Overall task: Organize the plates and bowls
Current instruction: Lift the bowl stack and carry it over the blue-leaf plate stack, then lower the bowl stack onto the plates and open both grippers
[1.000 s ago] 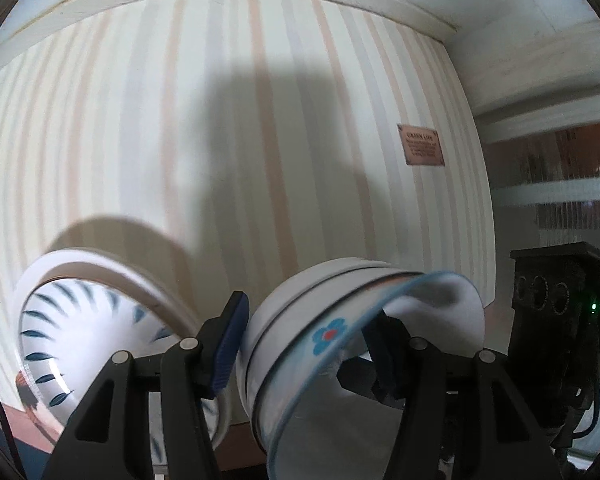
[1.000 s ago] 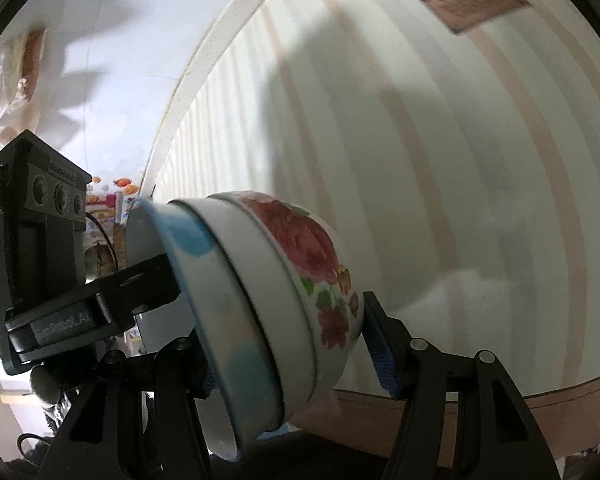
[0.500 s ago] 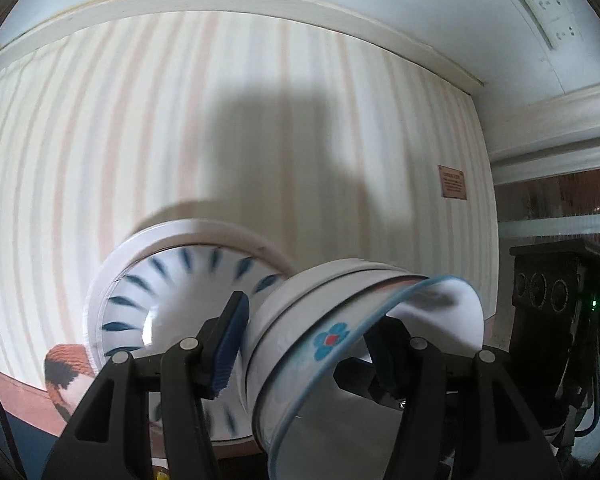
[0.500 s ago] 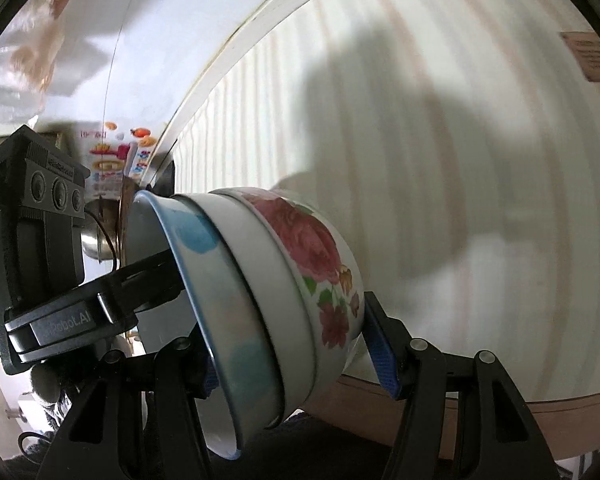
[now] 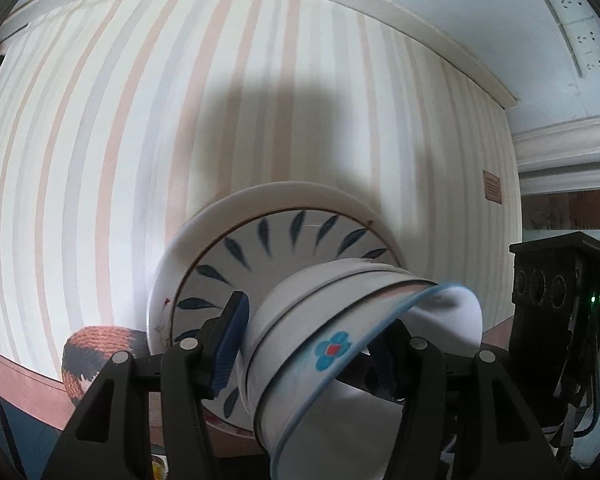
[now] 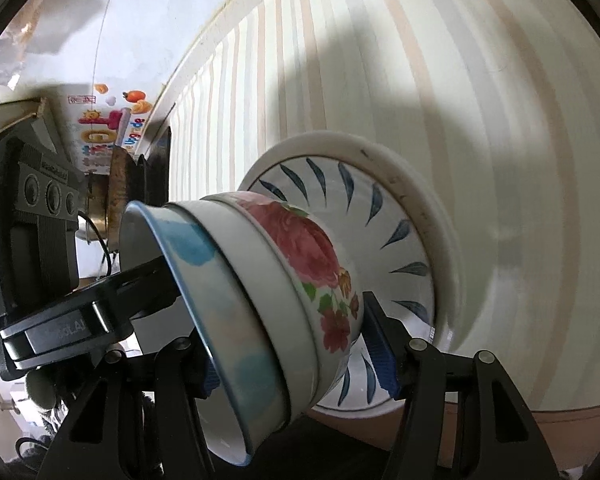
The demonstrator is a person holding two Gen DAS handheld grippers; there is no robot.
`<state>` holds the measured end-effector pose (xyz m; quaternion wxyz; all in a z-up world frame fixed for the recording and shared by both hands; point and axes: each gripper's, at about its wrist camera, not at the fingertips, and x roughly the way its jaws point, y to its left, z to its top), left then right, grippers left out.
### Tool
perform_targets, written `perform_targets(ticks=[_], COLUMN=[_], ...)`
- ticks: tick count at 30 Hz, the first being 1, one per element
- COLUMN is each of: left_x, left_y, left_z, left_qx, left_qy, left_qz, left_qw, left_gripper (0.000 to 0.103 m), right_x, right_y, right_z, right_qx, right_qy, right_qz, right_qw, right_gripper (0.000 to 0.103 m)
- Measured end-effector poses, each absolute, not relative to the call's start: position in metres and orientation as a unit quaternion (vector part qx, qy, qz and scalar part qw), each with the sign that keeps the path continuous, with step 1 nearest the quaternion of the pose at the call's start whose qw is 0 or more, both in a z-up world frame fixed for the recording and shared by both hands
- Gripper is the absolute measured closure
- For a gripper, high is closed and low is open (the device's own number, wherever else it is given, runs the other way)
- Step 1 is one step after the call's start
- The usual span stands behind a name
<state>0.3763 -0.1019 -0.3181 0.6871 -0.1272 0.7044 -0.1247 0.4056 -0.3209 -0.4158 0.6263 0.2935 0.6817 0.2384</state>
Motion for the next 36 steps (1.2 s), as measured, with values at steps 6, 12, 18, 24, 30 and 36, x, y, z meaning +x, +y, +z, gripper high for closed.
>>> perform_targets(ticks=[6, 12, 18, 24, 30, 36], left_x=[0.374, 0.372, 0.371, 0.363, 0.35, 0.329], left_y=[-0.093, -0.09, -0.085, -0.085, -0.078, -0.076], left_z=[-0.328, -0.333, -0.331, -0.316, -0.284, -0.252], left_qx=[-0.131, -0.129, -0.127, -0.097, -0.056, -0.02], left_qy=[0.709, 0.709, 0.707, 0.691, 0.658, 0.623], left_qz=[-0.126, -0.126, -0.131, -0.119, -0.103, -0.106], left_qw=[0.681, 0.681, 0.683, 0.707, 0.744, 0.775], left_gripper=[0.049, 0.049, 0.049, 0.049, 0.049, 0.043], right_x=[0.405, 0.403, 0.406, 0.405, 0.4, 0.385], right_y=[-0.305, -0.299, -0.291, -0.287, -0.287, -0.29], right_z=[-0.425, -0.428, -0.426, -0.42, -0.392, -0.344], right_qx=[0.284, 0.281, 0.271, 0.254, 0.216, 0.181], right_qy=[0.69, 0.695, 0.695, 0.695, 0.676, 0.642], right_qz=[0.231, 0.222, 0.216, 0.204, 0.183, 0.154], right_qw=[0.624, 0.624, 0.63, 0.641, 0.68, 0.729], right_gripper=[0.041, 0.041, 0.041, 0.041, 0.041, 0.038])
